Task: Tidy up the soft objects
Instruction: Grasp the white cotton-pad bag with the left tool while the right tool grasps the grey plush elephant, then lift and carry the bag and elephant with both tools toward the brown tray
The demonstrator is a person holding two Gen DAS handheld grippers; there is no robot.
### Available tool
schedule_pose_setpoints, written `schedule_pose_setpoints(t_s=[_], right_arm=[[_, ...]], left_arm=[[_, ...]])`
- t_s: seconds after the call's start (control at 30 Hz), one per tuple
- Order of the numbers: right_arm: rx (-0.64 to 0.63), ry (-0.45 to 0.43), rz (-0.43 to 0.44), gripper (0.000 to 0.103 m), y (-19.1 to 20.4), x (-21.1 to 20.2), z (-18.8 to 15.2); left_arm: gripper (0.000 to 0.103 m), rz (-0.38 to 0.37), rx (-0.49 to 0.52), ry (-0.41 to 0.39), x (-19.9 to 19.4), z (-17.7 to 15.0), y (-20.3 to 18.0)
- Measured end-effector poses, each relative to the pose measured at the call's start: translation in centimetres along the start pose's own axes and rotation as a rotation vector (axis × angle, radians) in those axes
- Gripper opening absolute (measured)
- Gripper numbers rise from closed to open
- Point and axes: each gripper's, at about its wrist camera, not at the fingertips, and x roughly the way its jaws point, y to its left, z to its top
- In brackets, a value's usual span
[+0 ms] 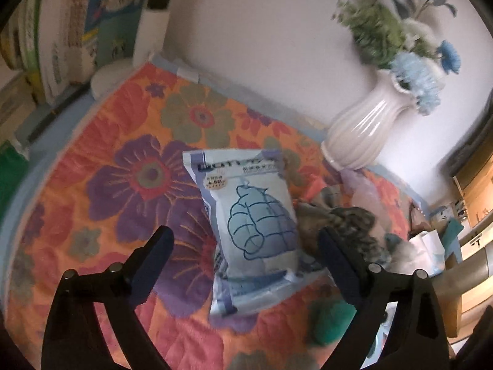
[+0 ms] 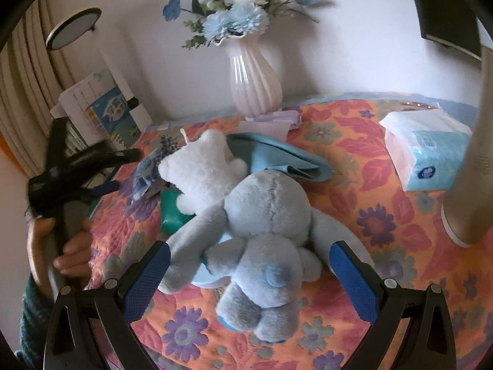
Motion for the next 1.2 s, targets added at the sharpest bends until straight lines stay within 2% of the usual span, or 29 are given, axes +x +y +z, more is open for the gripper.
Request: schedule_pose_setpoints(t_s=[0.07, 0.1, 0.17, 0.2, 0.23, 0.27, 0.37, 0.47, 0.53, 0.67, 0.97, 1.07, 1.17, 1.2], right_arm=[[0.016, 0.007, 0.013, 0.103, -0.3, 0.2, 0.7], [0.033, 0.011, 0.017, 0.103, -0.5, 0.3, 1.0], [0.073, 0.039, 0.006, 0.103, -1.3, 0.9, 1.4], [0.097, 0.064, 0.018, 0.103, -1.9, 1.3, 1.5], [0.118, 0.082, 0.032, 0.101, -2.2, 1.5, 1.5], [0.135, 0.093, 0.042, 0.099, -2.5, 1.7, 1.3], [0.158, 0.134, 0.043, 0.084, -2.7, 2.0, 0.4], [0.12, 0.143, -0.01, 0.073, -2.1, 2.1, -0.1], [0.088, 0.132, -0.049, 0.059, -1.6, 2.0, 0.0], [0.081, 0.084, -0.036, 0.057, -1.9, 0.6, 0.3], [0.066, 0.015, -0.038, 0.056, -1.8, -4.4, -0.1], [0.059, 0.017, -0.054, 0.056, -2.2, -5.3, -1.3], [0.033, 0.065, -0.038, 0.057, -2.6, -5.4, -2.9], [0.034, 0.079, -0.035, 0.064, -2.8, -5.4, -3.6]], left_arm=[[0.087, -0.021, -0.017, 0.003, 0.7, -0.2, 0.4], [0.078, -0.025, -0.022, 0.011, 1.1, 0.0, 0.5], [0.069, -0.008, -0.001, 0.004, 1.4, -0.1, 0.4], [0.055, -0.018, 0.011, 0.001, 1.3, -0.1, 0.3], [0.049, -0.042, 0.016, 0.008, 1.4, -0.2, 0.2], [0.049, -0.036, 0.022, 0.002, 1.3, -0.3, 0.0], [0.045, -0.013, 0.055, -0.02, 1.0, -0.5, -0.4], [0.044, -0.024, 0.071, -0.033, 0.5, -0.6, -0.5], [0.044, -0.051, 0.061, -0.054, -0.3, -0.8, -0.3], [0.044, -0.125, 0.049, -0.104, -2.3, -1.0, 0.1], [0.044, -0.2, 0.116, -0.148, -8.1, -4.4, -1.9], [0.044, -0.205, 0.156, -0.134, -9.2, -6.1, -2.8], [0.044, -0.216, 0.179, -0.124, -9.8, -7.3, -3.6], [0.044, -0.223, 0.181, -0.122, -9.9, -7.5, -3.8]])
